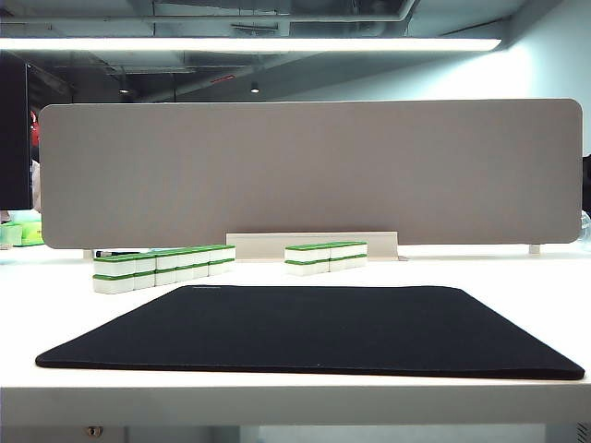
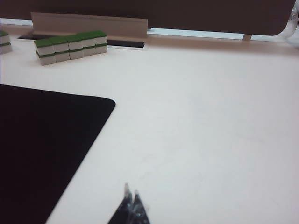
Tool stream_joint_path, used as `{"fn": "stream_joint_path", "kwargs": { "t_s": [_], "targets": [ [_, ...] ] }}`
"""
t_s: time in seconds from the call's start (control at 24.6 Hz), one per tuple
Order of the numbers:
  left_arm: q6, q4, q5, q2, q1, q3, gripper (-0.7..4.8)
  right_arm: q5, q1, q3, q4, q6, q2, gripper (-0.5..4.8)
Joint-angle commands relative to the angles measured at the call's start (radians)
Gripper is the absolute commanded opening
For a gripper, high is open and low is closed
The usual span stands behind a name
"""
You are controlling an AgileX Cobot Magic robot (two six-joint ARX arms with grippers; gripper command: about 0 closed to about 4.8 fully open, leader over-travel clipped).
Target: Take a mahjong tile from the mahjong wall and then place it on the table close to you.
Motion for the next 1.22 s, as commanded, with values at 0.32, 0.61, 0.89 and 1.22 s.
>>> {"fn": "stream_joint_path", "kwargs": {
  "t_s": [0.32, 0.61, 0.89, 1.22],
  "targets": [
    [-0.003, -0.032, 0.040, 0.007, -0.001, 0.099, -0.02, 0.014, 0.001, 0.104, 0.023, 0.023, -0.006, -0.01],
    [-0.003, -0.069, 0.113, 0.007, -0.001, 0.103, -0.02, 0.013, 0.001, 0.177, -0.039, 0.029, -0.004, -0.01],
    [-0.003, -0.068, 0.129, 0.014, -0.001, 0.103, -0.02, 0.008, 0.001, 0.231, -0.069, 0.031, -0.004, -0.01],
    [-0.003, -0.065, 0.130, 0.051, -0.002, 0.104, -0.02, -0.010, 0.001, 0.292, -0.105, 0.032, -0.003, -0.01]
  ]
}}
